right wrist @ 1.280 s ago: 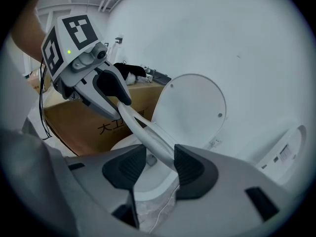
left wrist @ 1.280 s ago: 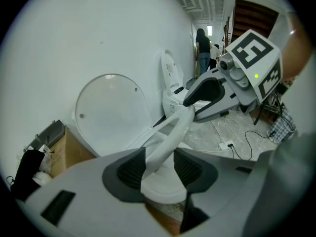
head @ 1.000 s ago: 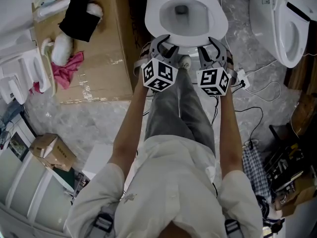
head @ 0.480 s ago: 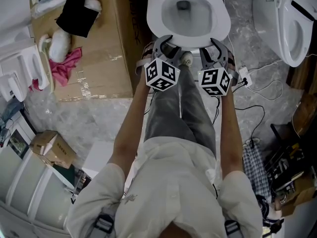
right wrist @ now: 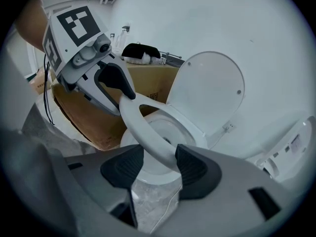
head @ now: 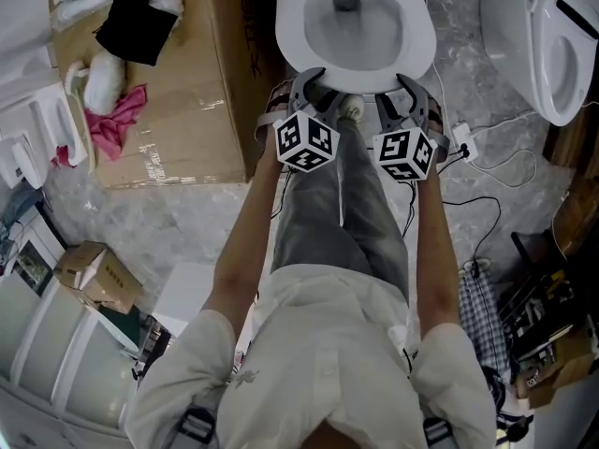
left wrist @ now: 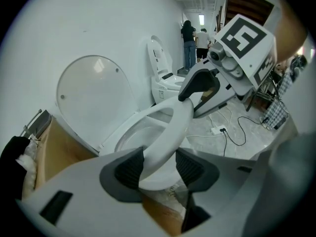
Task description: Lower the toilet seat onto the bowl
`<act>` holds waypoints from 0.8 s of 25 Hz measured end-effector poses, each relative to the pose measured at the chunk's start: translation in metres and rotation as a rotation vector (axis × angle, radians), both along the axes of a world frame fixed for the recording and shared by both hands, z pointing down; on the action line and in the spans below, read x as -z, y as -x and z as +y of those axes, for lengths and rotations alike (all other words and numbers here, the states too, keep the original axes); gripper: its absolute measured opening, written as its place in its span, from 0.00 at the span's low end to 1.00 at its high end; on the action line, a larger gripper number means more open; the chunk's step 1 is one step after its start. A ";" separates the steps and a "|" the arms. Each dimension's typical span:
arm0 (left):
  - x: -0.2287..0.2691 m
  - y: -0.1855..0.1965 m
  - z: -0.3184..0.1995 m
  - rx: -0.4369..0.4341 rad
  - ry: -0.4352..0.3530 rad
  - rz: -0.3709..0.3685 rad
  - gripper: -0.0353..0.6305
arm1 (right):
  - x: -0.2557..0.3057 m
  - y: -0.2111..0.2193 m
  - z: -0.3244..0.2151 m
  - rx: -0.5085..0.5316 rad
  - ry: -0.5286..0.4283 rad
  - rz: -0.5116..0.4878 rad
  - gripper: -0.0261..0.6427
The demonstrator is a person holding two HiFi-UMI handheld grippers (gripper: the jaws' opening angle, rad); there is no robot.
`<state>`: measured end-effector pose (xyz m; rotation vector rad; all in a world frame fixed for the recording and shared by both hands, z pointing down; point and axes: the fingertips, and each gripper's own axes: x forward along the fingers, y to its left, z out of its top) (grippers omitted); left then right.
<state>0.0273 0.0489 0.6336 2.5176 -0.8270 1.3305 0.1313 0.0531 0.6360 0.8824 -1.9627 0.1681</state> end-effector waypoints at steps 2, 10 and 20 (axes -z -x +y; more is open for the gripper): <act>-0.004 0.000 0.003 -0.004 0.003 -0.007 0.38 | -0.004 0.000 0.003 0.005 0.002 0.000 0.36; -0.024 0.000 0.014 -0.025 0.023 -0.034 0.40 | -0.025 -0.001 0.015 0.028 0.021 0.013 0.38; -0.049 -0.001 0.026 -0.052 0.037 -0.077 0.42 | -0.051 -0.001 0.029 0.052 0.040 0.039 0.39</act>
